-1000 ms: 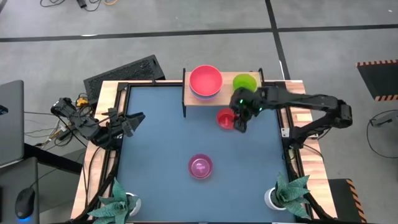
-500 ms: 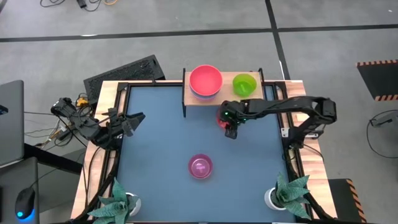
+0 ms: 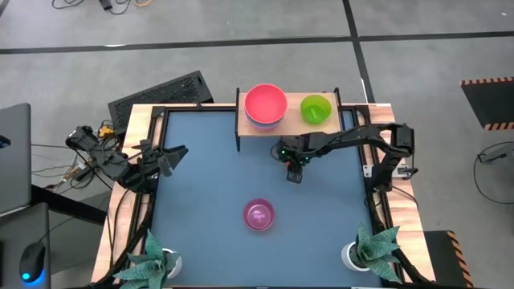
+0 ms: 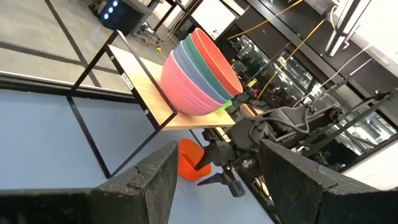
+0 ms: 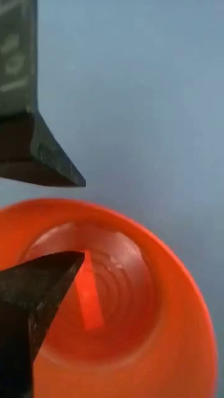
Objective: Place and stack bowls onto a shelf
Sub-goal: Stack the small orange bowl on the small green bowl on the shelf
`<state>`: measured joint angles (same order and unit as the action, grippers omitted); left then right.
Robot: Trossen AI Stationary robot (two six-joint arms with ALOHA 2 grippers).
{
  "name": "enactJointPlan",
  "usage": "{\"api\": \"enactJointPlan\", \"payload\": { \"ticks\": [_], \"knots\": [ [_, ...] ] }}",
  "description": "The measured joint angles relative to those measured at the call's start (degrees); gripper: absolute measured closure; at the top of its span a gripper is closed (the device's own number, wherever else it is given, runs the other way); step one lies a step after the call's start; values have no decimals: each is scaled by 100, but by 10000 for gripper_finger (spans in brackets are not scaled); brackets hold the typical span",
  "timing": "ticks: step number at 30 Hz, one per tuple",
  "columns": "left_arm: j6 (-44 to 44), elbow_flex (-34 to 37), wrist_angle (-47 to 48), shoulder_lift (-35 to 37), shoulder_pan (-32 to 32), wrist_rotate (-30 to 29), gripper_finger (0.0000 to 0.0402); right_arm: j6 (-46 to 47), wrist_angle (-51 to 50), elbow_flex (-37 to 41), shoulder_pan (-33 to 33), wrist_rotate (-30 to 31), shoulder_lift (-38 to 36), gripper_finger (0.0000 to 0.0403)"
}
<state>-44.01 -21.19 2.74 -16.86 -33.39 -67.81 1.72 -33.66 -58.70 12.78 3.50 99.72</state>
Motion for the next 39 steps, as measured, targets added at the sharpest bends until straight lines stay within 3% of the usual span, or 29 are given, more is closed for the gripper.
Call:
{"api": "enactJointPlan", "payload": {
  "ticks": [3, 8, 14, 22, 27, 29, 33, 39],
  "knots": [
    [0, 0, 4, 0, 2, -3, 193, 109, -31, 0, -70, 32, -3, 252],
    [-8, 0, 31, 0, 1, -4, 193, 306, -158, -11, -235, 124, -135, 377],
    [-23, 0, 39, 0, 2, -4, 193, 757, -454, -2, -550, -194, -635, 380],
    [-77, 0, 38, 0, 0, -7, 193, 901, -1194, -277, -781, -1932, -2218, 380],
    [-79, 0, 39, 0, 1, -11, 193, 895, -1191, -887, -494, -2118, -3154, 380],
    [-79, 0, 44, 0, 2, -11, 193, 823, -1066, -1178, -290, -1951, -3454, 380],
    [-72, 0, 47, 0, 0, -28, 193, 437, -1155, -1747, 152, -926, -3745, 380],
    [-70, 0, 52, 0, 0, -39, 193, -517, -1914, -2268, 996, 555, -3613, 380]
  ]
}}
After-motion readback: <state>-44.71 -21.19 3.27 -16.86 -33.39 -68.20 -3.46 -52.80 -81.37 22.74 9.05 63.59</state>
